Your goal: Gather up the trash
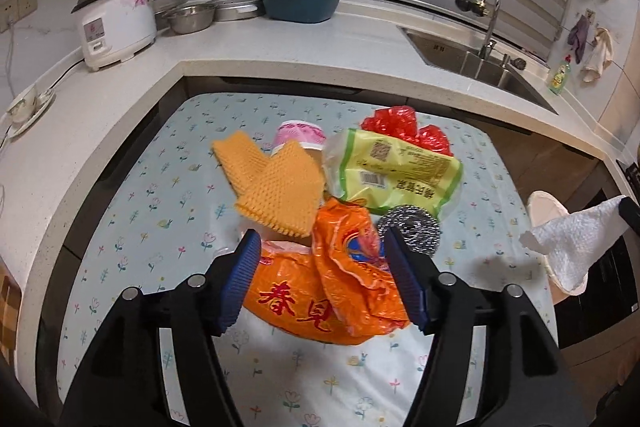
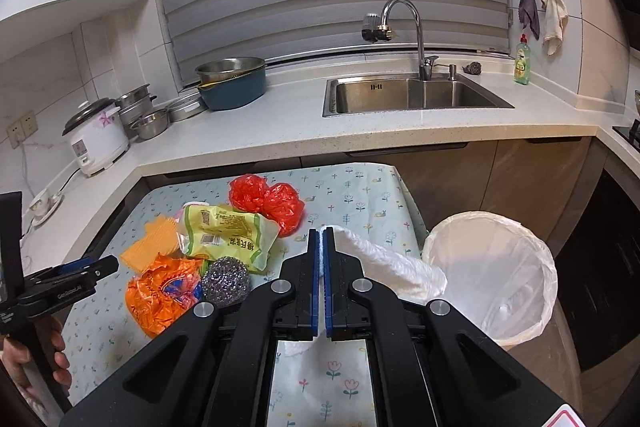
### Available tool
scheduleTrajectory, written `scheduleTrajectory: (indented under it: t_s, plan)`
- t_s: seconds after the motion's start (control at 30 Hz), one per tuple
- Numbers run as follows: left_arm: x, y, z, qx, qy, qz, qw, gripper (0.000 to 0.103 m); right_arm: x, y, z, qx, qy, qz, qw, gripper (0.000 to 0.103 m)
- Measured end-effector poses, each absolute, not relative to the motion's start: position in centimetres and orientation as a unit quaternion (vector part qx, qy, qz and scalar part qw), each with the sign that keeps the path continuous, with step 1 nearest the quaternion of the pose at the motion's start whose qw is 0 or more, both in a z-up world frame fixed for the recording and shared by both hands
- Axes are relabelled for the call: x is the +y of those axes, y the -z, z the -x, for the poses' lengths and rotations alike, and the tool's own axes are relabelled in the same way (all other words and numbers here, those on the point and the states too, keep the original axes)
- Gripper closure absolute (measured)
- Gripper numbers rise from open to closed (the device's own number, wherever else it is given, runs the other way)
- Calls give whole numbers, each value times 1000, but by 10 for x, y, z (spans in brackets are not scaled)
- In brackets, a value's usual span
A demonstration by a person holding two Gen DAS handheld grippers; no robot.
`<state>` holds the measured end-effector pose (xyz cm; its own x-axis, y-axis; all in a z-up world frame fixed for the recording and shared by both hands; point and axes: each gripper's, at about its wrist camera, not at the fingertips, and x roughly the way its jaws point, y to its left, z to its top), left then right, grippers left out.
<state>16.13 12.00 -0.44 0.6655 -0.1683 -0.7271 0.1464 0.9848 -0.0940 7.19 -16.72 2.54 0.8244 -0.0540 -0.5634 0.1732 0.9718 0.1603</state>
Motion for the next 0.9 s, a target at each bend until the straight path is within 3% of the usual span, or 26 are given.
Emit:
scheduleTrajectory:
  t_s: [0.13, 0.47, 0.6, 0.67, 0.7, 0.73, 0.9]
  plan:
    - [130, 20, -178, 414, 72, 15, 907, 31, -151, -16, -88, 301, 43, -101, 947, 101]
    - [149, 59, -222, 449, 64, 30, 891, 36, -105, 2, -125, 326, 5, -91, 941, 101]
    - [149, 69, -233, 462, 78, 30, 883, 51, -89, 5, -136, 332, -6, -85, 939, 101]
    - [148, 74, -237, 471, 88, 35, 877, 69, -83, 7, -140, 335, -10, -82, 938, 101]
    - [148, 75, -238, 474, 91, 36, 875, 85, -82, 7, -141, 336, -11, -80, 938, 101]
    - [148, 76, -238, 474, 93, 36, 875, 90, -79, 8, -141, 338, -11, -79, 938, 101]
    - [145, 62, -232, 452, 96, 31, 887, 94, -75, 2, -140, 334, -12, -76, 939, 101]
